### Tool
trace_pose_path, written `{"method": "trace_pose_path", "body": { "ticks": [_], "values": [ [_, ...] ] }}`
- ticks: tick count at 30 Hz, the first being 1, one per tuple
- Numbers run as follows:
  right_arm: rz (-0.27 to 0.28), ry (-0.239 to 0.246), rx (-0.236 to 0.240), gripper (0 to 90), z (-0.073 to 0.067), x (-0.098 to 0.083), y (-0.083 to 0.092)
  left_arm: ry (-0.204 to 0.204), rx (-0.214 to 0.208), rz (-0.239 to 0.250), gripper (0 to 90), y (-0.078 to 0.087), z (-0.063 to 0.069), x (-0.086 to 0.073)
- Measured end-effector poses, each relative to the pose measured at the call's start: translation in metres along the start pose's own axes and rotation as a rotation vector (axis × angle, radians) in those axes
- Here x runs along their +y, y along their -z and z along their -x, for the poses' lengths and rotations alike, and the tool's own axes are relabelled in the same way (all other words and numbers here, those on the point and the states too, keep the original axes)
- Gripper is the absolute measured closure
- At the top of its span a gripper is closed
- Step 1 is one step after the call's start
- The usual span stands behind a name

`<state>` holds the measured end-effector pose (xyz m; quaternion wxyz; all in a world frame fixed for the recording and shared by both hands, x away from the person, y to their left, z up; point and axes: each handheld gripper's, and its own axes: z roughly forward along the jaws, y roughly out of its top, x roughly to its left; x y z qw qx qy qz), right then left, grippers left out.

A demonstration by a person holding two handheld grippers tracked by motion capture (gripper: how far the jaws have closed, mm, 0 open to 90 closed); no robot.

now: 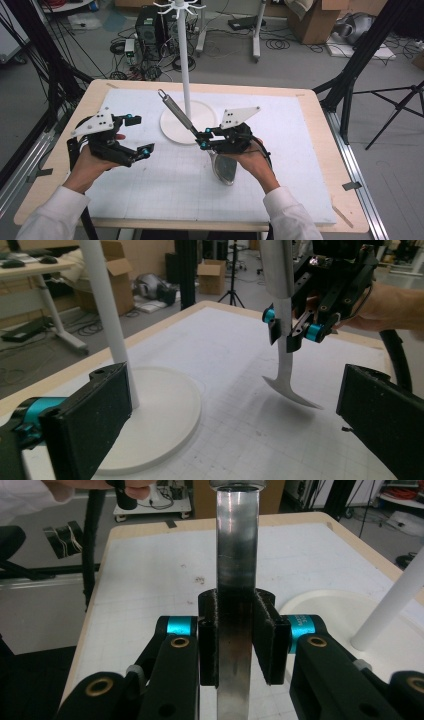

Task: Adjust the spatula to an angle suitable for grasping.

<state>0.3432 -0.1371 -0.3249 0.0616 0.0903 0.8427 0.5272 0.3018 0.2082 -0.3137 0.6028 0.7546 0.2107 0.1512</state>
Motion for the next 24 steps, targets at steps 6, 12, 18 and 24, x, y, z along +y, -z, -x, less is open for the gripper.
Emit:
{"method": "trace_pose_path", "body": {
  "ticks": [6, 12, 18, 24],
  "values": [
    [0.017, -0.005, 0.005, 74.8, 0.0, 0.0, -0.001, -0.01, -0.029, -0.001, 1.7, -0.011, -0.001, 0.015],
    [0.052, -0.013, 0.009, 74.7, 0.0, 0.001, -0.001, -0.025, -0.061, 0.013, 1.7, -0.019, 0.003, 0.026],
    [0.082, -0.017, 0.002, 74.7, -0.002, 0.004, -0.002, -0.031, -0.067, 0.036, 5.3, -0.027, 0.008, 0.036],
    [0.109, -0.015, 0.002, 74.7, -0.003, 0.007, -0.003, -0.028, -0.074, 0.035, 8.0, -0.033, 0.013, 0.046]
  ]
}}
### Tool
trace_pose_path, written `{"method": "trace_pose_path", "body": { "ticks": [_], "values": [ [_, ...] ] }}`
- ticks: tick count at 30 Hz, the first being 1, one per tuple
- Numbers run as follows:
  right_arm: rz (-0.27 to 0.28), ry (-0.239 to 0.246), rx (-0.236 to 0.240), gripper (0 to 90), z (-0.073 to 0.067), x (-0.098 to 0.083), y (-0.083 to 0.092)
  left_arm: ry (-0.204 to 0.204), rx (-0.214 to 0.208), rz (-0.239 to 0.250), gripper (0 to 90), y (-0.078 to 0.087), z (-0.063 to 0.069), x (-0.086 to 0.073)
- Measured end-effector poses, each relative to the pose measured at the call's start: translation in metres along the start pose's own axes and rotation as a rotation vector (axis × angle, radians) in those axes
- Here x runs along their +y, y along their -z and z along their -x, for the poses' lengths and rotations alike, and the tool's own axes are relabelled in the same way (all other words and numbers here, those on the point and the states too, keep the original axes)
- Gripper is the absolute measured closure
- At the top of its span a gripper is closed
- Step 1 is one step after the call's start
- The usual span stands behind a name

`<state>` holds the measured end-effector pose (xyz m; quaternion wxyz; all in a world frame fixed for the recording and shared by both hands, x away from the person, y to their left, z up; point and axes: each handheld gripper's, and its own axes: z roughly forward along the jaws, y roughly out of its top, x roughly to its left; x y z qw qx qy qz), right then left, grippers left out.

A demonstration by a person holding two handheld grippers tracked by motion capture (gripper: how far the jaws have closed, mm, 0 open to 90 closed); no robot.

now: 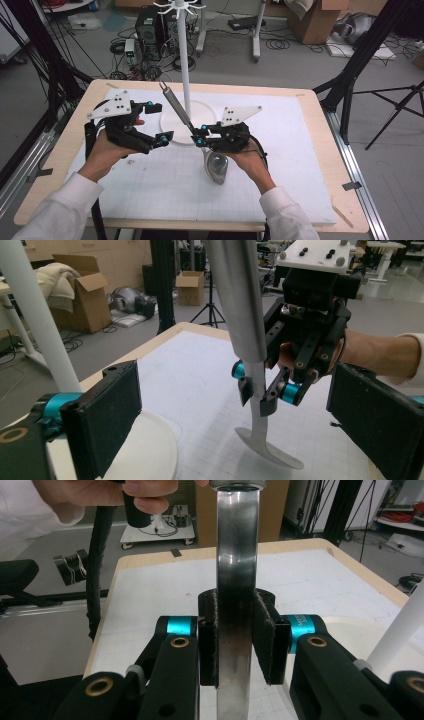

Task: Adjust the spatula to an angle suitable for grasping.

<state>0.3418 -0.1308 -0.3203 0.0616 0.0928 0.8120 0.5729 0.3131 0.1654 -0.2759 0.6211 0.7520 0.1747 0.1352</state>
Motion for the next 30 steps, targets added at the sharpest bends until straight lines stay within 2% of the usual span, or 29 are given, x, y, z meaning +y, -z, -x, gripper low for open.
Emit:
{"method": "trace_pose_path", "body": {
  "ticks": [12, 14, 20, 30],
  "values": [
    [0.028, -0.005, -0.004, 74.7, 0.0, 0.002, 0.001, -0.014, 0.0, 0.006, 17.1, -0.01, 0.005, 0.016],
    [0.029, -0.007, -0.002, 74.7, 0.0, 0.003, 0.001, -0.006, 0.004, 0.003, 21.7, -0.012, 0.005, 0.017],
    [0.034, 0.001, -0.01, 74.7, 0.0, 0.003, 0.001, 0.002, 0.012, -0.005, 23.7, -0.019, 0.007, 0.022],
    [0.047, 0.008, -0.006, 74.7, -0.002, 0.006, 0.0, 0.01, 0.019, -0.004, 34.7, -0.023, 0.01, 0.024]
  ]
}}
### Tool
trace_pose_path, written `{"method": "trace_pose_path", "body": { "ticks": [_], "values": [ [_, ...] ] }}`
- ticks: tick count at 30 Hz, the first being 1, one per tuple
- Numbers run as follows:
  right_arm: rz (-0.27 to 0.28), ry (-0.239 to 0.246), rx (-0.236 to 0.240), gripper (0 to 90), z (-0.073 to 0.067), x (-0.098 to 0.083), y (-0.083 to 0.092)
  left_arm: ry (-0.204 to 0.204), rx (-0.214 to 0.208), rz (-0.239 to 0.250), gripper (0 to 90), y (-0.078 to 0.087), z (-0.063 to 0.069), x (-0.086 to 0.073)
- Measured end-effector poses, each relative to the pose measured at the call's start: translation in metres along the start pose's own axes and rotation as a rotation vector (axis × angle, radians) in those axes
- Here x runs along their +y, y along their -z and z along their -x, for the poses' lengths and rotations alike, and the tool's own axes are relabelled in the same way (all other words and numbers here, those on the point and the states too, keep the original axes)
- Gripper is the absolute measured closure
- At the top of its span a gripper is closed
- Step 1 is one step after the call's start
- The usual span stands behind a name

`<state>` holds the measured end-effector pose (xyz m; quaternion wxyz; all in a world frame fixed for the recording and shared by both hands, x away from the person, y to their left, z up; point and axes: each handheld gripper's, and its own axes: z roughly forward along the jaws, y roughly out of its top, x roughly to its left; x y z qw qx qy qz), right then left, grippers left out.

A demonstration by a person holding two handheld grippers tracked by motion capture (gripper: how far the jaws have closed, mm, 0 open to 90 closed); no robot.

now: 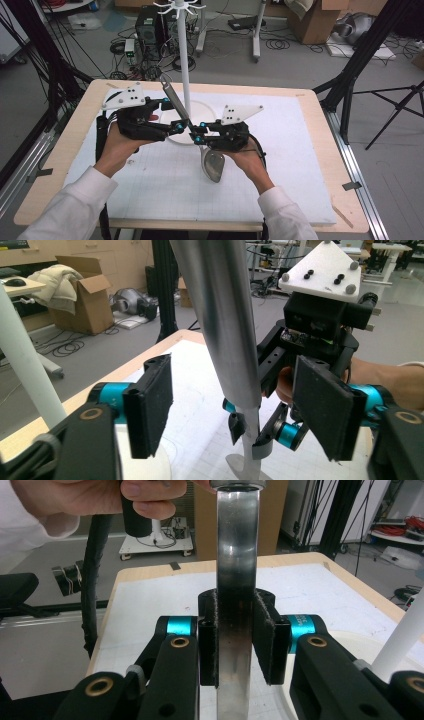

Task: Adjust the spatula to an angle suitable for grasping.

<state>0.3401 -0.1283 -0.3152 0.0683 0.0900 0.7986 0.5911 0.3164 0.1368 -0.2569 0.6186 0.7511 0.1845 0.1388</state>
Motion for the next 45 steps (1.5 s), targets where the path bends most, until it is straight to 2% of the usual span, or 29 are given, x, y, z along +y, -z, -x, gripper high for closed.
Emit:
{"method": "trace_pose_path", "body": {
  "ticks": [4, 7, 11, 26, 34, 38, 45],
  "values": [
    [0.002, -0.004, 0.003, 74.7, -0.001, 0.001, -0.001, 0.008, 0.012, -0.009, 40.8, -0.001, 0.002, 0.001],
    [0.007, -0.001, -0.002, 74.7, 0.0, 0.001, -0.001, 0.012, 0.023, 0.004, 44.8, -0.002, 0.004, 0.002],
    [0.005, -0.001, -0.006, 74.7, -0.001, 0.001, 0.0, 0.007, 0.018, 0.0, 47.2, -0.004, 0.005, 0.003],
    [0.009, 0.005, -0.013, 74.7, -0.002, 0.002, -0.001, 0.021, 0.036, 0.011, 66.9, -0.005, 0.007, 0.005],
    [0.006, 0.012, -0.015, 74.7, -0.003, 0.003, -0.003, 0.023, 0.027, 0.015, 69.4, -0.007, 0.01, 0.007],
    [0.007, 0.02, -0.02, 74.7, -0.004, 0.004, -0.004, 0.044, 0.014, 0.01, 71.5, -0.008, 0.011, 0.009],
    [0.02, 0.023, -0.021, 74.6, -0.005, 0.005, -0.006, 0.05, 0.026, 0.014, 72.5, -0.008, 0.013, 0.012]
  ]
}}
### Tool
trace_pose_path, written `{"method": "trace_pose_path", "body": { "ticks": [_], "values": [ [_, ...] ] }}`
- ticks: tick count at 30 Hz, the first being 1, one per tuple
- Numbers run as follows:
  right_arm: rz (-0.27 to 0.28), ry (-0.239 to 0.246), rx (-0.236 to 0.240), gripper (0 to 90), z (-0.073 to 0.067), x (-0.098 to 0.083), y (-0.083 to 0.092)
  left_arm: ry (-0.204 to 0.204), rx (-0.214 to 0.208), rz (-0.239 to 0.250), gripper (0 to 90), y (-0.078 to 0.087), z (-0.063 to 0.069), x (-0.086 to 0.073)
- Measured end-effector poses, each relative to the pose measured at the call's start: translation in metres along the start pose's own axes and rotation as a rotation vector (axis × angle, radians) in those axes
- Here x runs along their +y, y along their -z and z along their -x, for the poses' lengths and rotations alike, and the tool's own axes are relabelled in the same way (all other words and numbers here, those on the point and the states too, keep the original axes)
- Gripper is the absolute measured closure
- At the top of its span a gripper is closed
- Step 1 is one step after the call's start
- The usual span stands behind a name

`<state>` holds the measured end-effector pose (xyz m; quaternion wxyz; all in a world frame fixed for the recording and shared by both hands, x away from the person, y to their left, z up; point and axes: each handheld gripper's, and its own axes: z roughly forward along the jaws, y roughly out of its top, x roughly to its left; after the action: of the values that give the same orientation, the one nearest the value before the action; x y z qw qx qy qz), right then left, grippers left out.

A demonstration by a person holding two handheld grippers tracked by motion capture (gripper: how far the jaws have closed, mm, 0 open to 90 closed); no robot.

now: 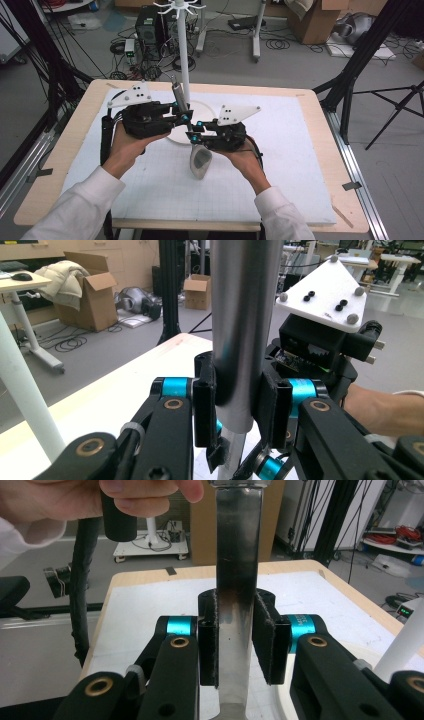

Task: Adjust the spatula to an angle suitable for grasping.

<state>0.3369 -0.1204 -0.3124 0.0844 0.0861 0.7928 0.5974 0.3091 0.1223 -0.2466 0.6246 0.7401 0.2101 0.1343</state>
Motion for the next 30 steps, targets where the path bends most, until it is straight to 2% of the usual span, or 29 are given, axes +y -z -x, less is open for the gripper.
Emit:
{"method": "trace_pose_path", "body": {
  "ticks": [16, 25, 30],
  "values": [
    [0.005, -0.008, 0.008, 73.4, -0.0006, 0.0011, -0.0017, -0.002, 0.006, -0.011, 72.8, 0.0012, 0.0006, 0.0032],
    [0.015, -0.01, 0.0, 65.2, 0.0004, 0.0009, -0.0018, 0.004, -0.004, -0.015, 72.8, 0.0026, -0.0003, 0.0042],
    [0.021, -0.043, 0.005, 57.8, 0.0013, 0.0003, 0.0024, 0.0, -0.012, -0.019, 72.9, 0.0056, -0.0022, 0.0051]
  ]
}}
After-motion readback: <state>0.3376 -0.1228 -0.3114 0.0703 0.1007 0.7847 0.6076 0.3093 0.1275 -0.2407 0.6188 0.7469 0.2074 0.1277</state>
